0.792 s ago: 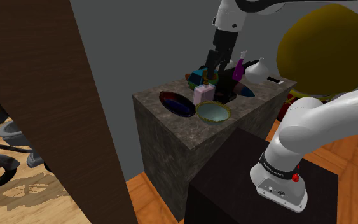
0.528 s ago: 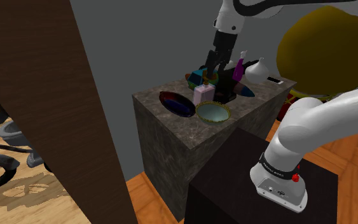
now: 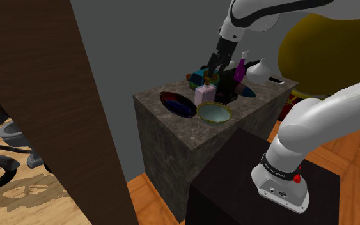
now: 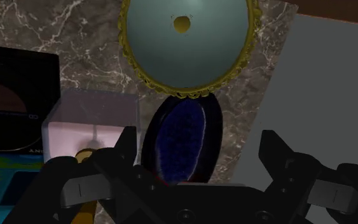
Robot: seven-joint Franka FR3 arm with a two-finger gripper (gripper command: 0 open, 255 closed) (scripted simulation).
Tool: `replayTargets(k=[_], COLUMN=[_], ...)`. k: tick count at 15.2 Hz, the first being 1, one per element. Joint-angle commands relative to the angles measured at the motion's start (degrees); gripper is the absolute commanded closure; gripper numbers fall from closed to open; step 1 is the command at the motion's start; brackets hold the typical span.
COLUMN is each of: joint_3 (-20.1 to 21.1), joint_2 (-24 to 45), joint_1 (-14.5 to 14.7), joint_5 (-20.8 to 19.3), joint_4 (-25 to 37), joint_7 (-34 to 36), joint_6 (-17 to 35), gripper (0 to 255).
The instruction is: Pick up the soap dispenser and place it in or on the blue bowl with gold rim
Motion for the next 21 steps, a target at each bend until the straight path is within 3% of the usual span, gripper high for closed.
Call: replayTargets(k=[1, 9, 17, 21], joint_3=[-2.6, -13.3, -13.7, -13.7], joint_2=[3.0, 15.9, 19.7, 19.7], joint_1=[-0.4, 0.3, 1.8, 1.8], joint_5=[0.4, 6.6, 9.4, 9.4], joint_4=[0.7, 5.7, 3.2, 3.2], joint_7=[-2.6, -14.8, -16.8, -16.8], joint_6=[3.1, 12.7, 18.7, 18.7], gripper=[0, 0, 0, 0])
